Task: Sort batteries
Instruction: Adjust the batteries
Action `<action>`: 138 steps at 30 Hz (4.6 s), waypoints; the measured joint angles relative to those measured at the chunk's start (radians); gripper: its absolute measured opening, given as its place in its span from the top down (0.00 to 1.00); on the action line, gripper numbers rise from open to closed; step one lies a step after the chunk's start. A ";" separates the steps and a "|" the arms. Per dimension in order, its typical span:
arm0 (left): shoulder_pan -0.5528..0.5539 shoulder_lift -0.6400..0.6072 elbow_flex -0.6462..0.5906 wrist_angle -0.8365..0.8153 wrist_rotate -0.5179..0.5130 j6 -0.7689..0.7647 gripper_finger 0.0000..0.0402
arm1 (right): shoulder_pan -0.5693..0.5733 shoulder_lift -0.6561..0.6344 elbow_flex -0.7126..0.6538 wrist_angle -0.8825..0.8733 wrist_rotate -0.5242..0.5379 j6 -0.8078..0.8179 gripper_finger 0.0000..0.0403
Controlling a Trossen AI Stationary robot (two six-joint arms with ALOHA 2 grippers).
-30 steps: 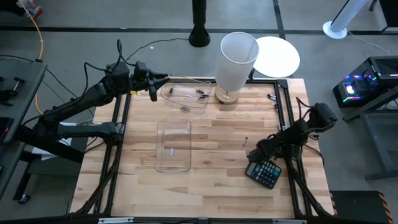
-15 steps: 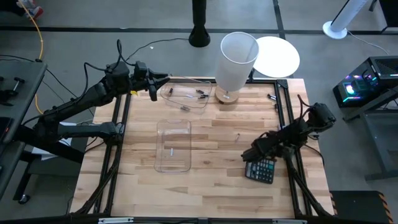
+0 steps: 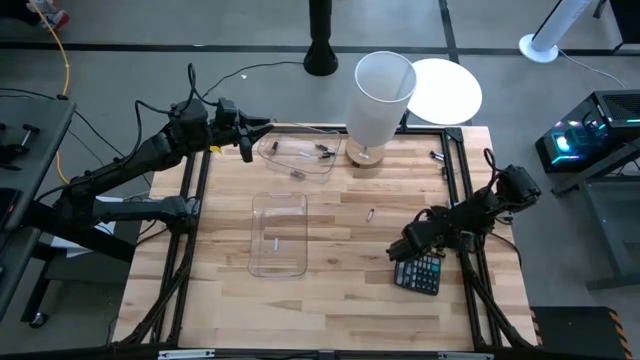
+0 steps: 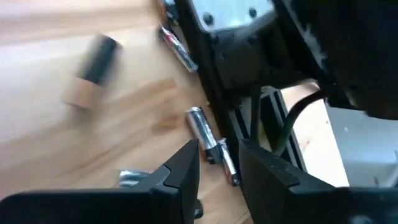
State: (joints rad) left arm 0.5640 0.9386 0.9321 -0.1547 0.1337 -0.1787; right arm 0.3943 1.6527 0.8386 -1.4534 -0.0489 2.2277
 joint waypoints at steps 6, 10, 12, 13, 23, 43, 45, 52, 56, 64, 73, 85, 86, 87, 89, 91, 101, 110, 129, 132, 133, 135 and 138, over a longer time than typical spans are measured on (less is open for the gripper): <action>0.000 0.000 0.000 0.000 0.000 0.000 0.74 | 0.000 0.000 -0.111 0.104 -0.088 -0.028 0.73; 0.000 0.000 0.000 0.000 0.000 -0.001 0.74 | -0.009 0.000 -0.145 0.103 -0.088 -0.028 0.73; 0.000 0.000 0.000 0.000 0.000 -0.001 0.74 | -0.015 0.000 -0.156 0.104 -0.087 -0.037 0.73; 0.000 0.000 0.000 0.000 0.000 -0.001 0.74 | -0.015 0.000 -0.161 0.110 -0.087 -0.039 0.73; 0.000 0.000 0.000 -0.005 -0.006 0.007 0.74 | -0.005 0.004 -0.183 0.166 -0.096 -0.063 0.73; 0.000 0.000 0.000 -0.011 -0.011 0.016 0.74 | -0.004 -0.014 0.028 0.046 0.072 -0.112 0.73; 0.000 0.000 0.000 -0.014 -0.011 0.016 0.74 | -0.004 -0.014 0.032 0.039 0.057 -0.110 0.73; 0.000 0.000 0.000 -0.014 -0.011 0.015 0.74 | 0.035 -0.014 -0.005 0.097 -0.110 -0.141 0.73; 0.000 0.000 0.000 -0.014 -0.011 0.015 0.74 | 0.100 -0.013 -0.036 0.109 -0.232 -0.128 0.73; 0.000 0.000 0.000 -0.014 -0.011 0.016 0.74 | 0.197 -0.013 -0.091 0.325 -0.304 -0.006 0.73; 0.000 0.000 0.000 -0.013 -0.011 0.016 0.74 | 0.162 -0.013 -0.102 0.315 -0.135 0.062 0.73; 0.000 0.000 0.000 -0.013 -0.010 -0.010 0.74 | 0.079 -0.015 0.092 0.084 0.081 0.002 0.73; 0.000 0.000 0.000 -0.012 -0.010 -0.011 0.74 | 0.069 -0.018 0.119 0.029 0.101 0.002 0.73; 0.000 0.000 0.000 -0.012 -0.010 -0.011 0.74 | 0.058 -0.023 0.141 -0.026 0.113 -0.005 0.73; 0.000 0.000 0.000 -0.011 -0.010 -0.010 0.74 | 0.033 -0.041 0.161 -0.081 0.109 -0.043 0.73; 0.000 0.000 0.000 -0.010 -0.010 -0.001 0.74 | 0.008 -0.068 0.155 -0.077 0.094 -0.113 0.73; 0.000 0.000 -0.001 -0.011 -0.011 0.008 0.74 | -0.015 -0.138 -0.088 0.186 -0.112 -0.317 0.74; 0.000 0.000 -0.001 -0.005 -0.012 0.008 0.74 | 0.043 -0.138 -0.120 0.187 -0.140 -0.454 0.98; 0.000 0.000 -0.001 -0.005 -0.015 0.024 0.74 | 0.112 0.036 -0.136 0.167 -0.254 -0.327 1.00; 0.000 0.000 -0.001 -0.005 -0.016 0.024 0.74 | 0.123 0.036 -0.144 0.125 -0.262 -0.292 1.00; 0.000 0.000 -0.001 -0.005 -0.016 0.024 0.74 | 0.124 0.036 -0.156 0.146 -0.269 -0.302 1.00; 0.000 0.000 -0.001 -0.005 -0.017 0.025 0.74 | 0.124 0.032 -0.184 0.201 -0.293 -0.317 1.00; 0.000 0.000 -0.001 -0.005 -0.017 0.025 0.74 | 0.124 0.031 -0.190 0.223 -0.295 -0.253 1.00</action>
State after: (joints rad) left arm 0.5640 0.9390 0.9314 -0.1596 0.1166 -0.1539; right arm 0.5179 1.6840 0.6487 -1.2306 -0.3442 1.9745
